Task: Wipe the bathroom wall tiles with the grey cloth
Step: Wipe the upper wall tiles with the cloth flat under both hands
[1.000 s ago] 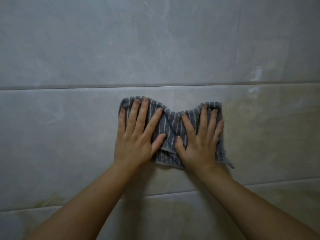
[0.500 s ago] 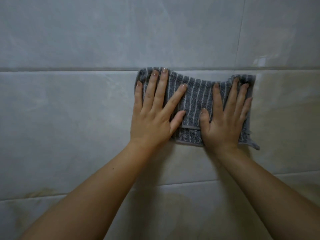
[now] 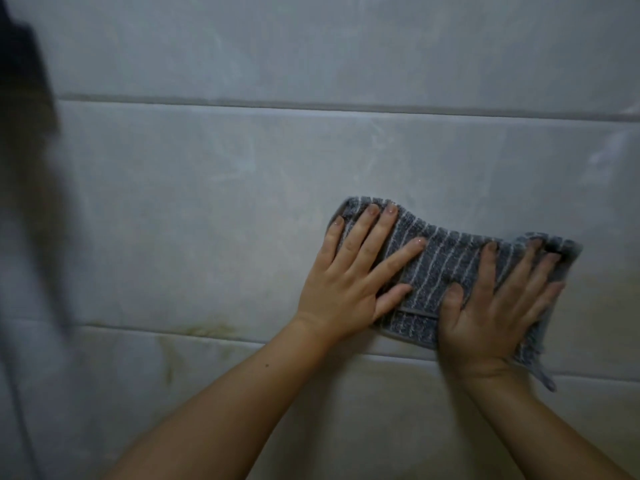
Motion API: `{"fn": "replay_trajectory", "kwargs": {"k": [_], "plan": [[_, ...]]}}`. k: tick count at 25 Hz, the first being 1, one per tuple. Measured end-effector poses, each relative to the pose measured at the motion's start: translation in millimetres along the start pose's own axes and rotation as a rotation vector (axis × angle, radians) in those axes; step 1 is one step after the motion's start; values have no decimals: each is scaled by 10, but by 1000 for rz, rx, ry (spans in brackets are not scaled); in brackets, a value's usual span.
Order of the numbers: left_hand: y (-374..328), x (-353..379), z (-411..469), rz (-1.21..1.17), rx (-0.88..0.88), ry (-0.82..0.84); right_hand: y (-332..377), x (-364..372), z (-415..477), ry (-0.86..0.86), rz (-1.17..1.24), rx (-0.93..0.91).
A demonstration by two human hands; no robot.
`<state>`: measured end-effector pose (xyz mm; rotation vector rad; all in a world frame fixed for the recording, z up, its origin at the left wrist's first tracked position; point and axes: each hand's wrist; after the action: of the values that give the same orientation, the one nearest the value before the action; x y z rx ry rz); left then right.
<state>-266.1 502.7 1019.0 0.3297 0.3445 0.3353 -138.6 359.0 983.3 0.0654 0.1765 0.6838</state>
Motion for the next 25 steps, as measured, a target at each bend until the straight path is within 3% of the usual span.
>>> {"fn": "replay_trajectory", "kwargs": {"k": [17, 25], "plan": [[2238, -784, -1641, 94, -82, 22, 2653, -17, -591, 13, 86, -205], [2691, -936, -2149, 68, -200, 22, 3314, -25, -770, 25, 144, -319]]}}
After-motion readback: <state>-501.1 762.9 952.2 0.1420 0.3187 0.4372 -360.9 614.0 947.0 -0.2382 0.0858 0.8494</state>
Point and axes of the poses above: each hand's wrist, its own z-axis towards the middle knuckle, its own x-axis out of the palm, y = z × x, and after that the axes turned 10 degrees about -z, right-handed
